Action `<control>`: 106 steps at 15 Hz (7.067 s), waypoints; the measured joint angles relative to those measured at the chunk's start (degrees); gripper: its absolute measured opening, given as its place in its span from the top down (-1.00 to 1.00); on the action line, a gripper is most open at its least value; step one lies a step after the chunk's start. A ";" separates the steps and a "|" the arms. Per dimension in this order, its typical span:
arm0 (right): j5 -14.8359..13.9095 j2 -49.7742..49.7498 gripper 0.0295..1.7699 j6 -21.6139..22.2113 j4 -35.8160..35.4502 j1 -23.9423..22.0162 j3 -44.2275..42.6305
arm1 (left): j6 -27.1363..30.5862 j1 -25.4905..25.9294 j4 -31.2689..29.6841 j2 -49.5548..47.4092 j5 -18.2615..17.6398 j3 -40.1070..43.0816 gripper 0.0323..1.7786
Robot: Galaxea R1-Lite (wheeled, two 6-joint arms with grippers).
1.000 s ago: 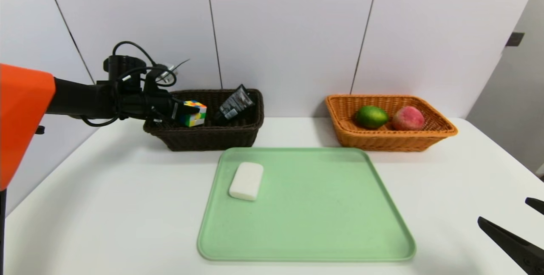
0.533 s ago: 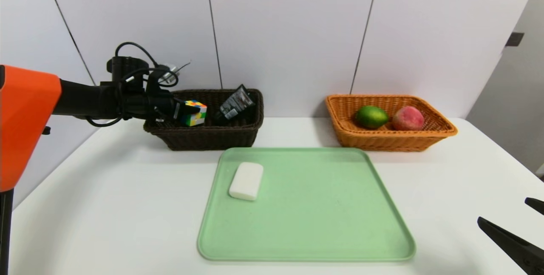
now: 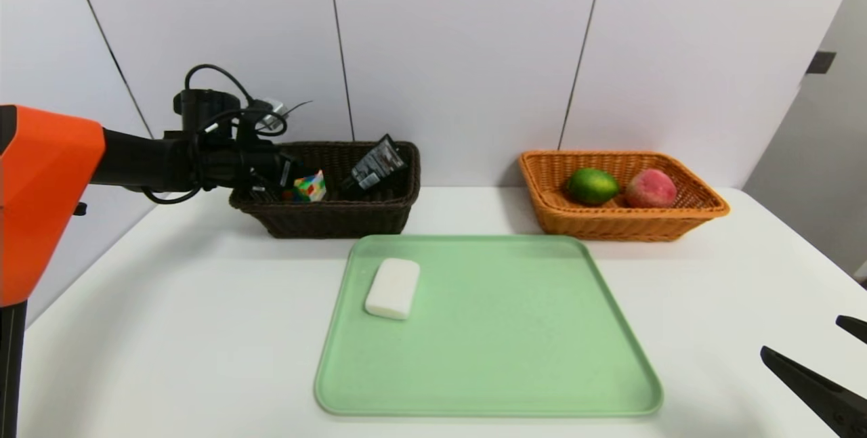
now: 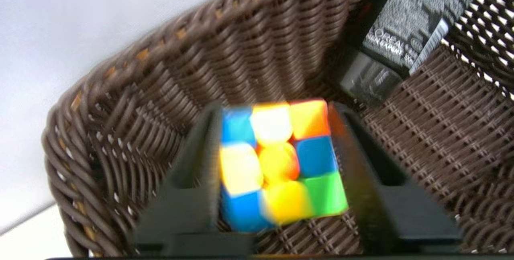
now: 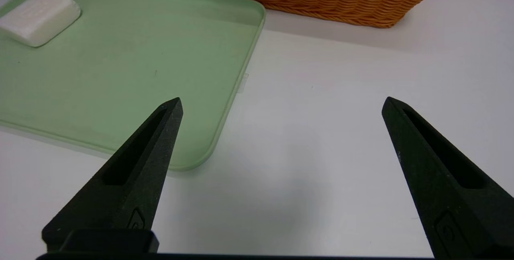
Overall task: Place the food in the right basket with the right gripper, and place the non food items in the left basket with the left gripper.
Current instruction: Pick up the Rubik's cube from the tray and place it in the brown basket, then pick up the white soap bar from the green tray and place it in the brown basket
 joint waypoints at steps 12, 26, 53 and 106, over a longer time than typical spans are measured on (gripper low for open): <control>0.20 -0.38 -0.93 -0.20 0.02 0.02 0.00 | -2.01 0.09 -1.71 -13.87 -0.74 8.57 0.99; 0.20 -2.10 -0.93 -1.79 0.57 0.02 0.85 | -2.18 -7.46 0.00 -43.95 -1.50 37.05 0.99; -0.01 2.49 -0.93 -1.63 2.38 0.02 -9.68 | -2.38 -15.59 -3.30 -48.87 -0.80 54.69 -0.80; -0.06 18.91 -0.93 -2.24 -5.68 -0.06 -16.98 | -17.37 -35.69 62.76 -2.29 31.65 -16.52 -0.90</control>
